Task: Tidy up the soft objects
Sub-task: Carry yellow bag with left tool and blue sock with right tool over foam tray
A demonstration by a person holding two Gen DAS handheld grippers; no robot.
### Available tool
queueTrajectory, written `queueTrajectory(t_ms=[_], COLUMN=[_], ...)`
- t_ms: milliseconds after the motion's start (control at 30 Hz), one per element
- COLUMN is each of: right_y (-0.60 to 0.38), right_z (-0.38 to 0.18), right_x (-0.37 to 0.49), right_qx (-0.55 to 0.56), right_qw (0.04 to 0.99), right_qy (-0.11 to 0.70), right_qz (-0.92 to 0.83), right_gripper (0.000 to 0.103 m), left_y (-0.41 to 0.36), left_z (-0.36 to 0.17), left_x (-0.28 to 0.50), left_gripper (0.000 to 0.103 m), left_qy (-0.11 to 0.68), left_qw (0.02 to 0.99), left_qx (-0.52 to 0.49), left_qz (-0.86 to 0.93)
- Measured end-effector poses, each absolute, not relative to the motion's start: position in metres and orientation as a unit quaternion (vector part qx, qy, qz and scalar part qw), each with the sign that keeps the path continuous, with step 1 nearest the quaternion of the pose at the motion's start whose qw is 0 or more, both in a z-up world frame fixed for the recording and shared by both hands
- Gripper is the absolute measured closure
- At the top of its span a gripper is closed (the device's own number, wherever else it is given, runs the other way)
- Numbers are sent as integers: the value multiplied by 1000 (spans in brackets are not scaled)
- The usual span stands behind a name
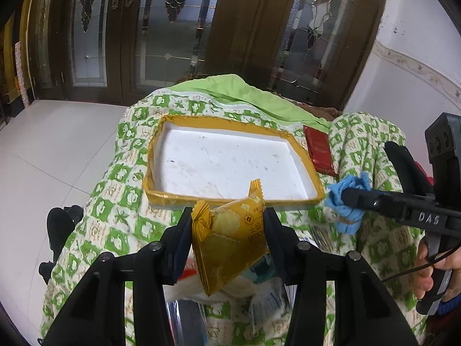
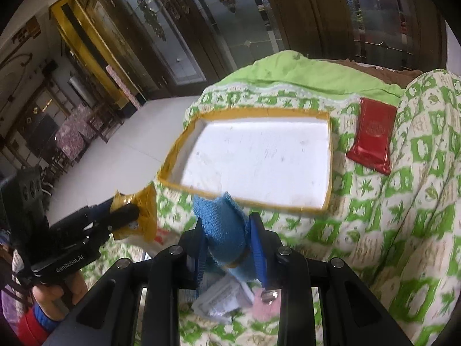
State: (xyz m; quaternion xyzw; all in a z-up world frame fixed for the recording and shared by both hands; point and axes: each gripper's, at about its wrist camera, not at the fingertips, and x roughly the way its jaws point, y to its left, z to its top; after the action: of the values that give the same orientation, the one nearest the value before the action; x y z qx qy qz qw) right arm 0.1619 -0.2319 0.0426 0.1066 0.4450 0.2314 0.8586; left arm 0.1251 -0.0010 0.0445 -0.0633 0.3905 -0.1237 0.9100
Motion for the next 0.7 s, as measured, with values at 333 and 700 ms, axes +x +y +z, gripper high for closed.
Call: queueTrajectory(t_ms=[333,700], right_y=[-230,-232], right_z=[45,21], right_x=[196,223], right_qx=[103,94], right_qw=[871,872], right_qy=[429,435], right_qz=[216,202], right_gripper=[73,73], left_y=[-4,-9], left_z=[47,34], left_x=[155,182], left_gripper=[56,56], left_qy=[393,407], left_qw=[910,905], left_qx=[-56,-46], left_qz=[-118,-113])
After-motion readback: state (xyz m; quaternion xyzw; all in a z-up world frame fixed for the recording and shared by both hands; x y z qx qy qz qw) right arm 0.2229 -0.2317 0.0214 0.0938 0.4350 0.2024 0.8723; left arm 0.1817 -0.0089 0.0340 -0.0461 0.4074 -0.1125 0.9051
